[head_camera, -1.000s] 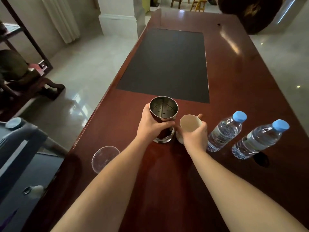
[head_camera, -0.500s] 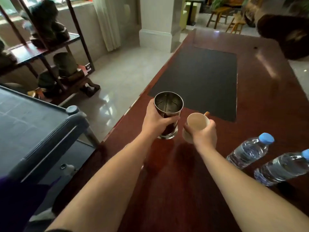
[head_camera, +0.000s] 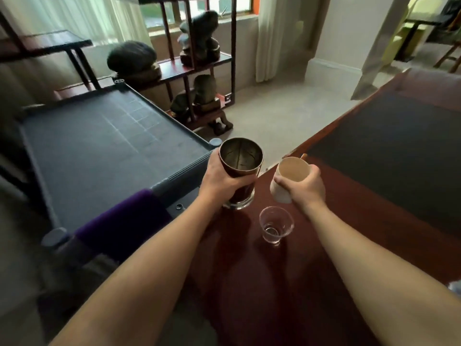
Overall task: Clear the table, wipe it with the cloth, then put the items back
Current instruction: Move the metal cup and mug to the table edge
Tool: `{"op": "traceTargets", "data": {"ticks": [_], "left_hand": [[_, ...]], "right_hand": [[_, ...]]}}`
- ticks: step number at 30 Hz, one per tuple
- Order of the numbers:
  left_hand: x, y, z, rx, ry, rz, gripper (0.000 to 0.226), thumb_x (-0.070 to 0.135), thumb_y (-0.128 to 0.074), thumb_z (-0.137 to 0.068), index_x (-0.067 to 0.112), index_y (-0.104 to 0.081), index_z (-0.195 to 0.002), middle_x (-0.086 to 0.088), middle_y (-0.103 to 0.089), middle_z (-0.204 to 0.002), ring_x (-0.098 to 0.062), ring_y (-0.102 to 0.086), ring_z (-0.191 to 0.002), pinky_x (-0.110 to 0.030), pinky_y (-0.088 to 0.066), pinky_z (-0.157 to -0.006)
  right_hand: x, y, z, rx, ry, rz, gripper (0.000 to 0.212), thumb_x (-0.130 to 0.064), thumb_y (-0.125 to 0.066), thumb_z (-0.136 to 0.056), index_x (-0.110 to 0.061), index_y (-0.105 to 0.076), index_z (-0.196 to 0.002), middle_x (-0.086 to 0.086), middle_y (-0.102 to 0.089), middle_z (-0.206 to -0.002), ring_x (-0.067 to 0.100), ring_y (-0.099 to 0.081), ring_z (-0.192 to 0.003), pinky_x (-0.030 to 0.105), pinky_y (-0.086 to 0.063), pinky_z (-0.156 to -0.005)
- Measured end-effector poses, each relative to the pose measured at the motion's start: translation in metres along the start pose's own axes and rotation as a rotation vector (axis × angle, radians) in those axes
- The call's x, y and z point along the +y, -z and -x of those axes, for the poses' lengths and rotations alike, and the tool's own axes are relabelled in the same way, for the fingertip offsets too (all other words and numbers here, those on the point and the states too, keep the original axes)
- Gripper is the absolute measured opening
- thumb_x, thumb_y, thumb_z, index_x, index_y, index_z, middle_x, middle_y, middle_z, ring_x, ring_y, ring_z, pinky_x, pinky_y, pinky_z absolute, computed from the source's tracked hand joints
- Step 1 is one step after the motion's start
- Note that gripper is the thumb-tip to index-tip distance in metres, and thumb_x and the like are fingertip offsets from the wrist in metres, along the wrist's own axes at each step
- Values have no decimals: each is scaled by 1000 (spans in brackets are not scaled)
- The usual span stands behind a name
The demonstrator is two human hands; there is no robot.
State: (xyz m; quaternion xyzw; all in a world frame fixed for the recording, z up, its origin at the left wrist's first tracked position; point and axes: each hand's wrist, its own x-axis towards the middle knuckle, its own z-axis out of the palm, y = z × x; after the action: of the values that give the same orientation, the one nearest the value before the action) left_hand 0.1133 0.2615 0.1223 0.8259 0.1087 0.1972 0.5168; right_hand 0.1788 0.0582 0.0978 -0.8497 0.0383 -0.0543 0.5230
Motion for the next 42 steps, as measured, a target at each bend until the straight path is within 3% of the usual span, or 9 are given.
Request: {"op": "traceTargets", "data": {"ticks": [6, 10, 17, 33, 39, 42], "left_hand": [[-35, 44, 42, 58, 88, -11, 96, 35, -95, -52, 22, -43, -132, 2, -52, -129, -14, -51, -119, -34, -42, -104], [-51, 50, 62, 83, 137, -9, 95, 36, -95, -53, 25, -42, -131, 4, -52, -128, -13, -52, -117, -29, -43, -99], [-75, 50, 80, 74, 219, 16, 102, 40, -94, -50, 26, -39, -134, 3, -55, -129, -16, -53, -119, -40, -46, -103], [-99, 51, 89, 32, 294, 24, 112, 40, -95, -49, 29, -31, -140, 16, -40, -125, -4, -41, -116, -23, -33, -95], [-96, 55, 88, -2, 300, -18, 116, 42, -95, -48, 27, -31, -143, 7, -43, -137, -12, -43, -127, -28, -35, -102], [-90, 59, 88, -12, 315, -63, 130, 47, -94, -49, 22, -19, -152, 0, -33, -153, -17, -34, -140, -34, -31, -113]], "right_hand": [[-24, -56, 14, -127, 30, 42, 92, -53, -87, -51, -11, -47, -123, 5, -59, -116, 23, -58, -101, 32, -47, -83], [-30, -85, 26, -184, 3, 93, 94, -54, -86, -53, -8, -44, -123, 11, -57, -121, 29, -58, -106, 32, -45, -81], [-25, -114, 34, -252, -71, 203, 99, -50, -86, -51, -4, -43, -128, 14, -55, -126, 32, -56, -113, 40, -49, -89], [-7, -132, 35, -338, -141, 326, 105, -44, -88, -51, -1, -37, -132, 16, -54, -130, 34, -54, -117, 40, -48, -91], [-10, -129, 36, -402, -157, 428, 107, -45, -88, -57, 2, -33, -136, 17, -52, -132, 34, -51, -120, 37, -45, -90], [-15, -124, 39, -425, -151, 462, 105, -46, -87, -59, 0, -31, -134, 17, -49, -132, 34, -50, -121, 36, -43, -89]]}}
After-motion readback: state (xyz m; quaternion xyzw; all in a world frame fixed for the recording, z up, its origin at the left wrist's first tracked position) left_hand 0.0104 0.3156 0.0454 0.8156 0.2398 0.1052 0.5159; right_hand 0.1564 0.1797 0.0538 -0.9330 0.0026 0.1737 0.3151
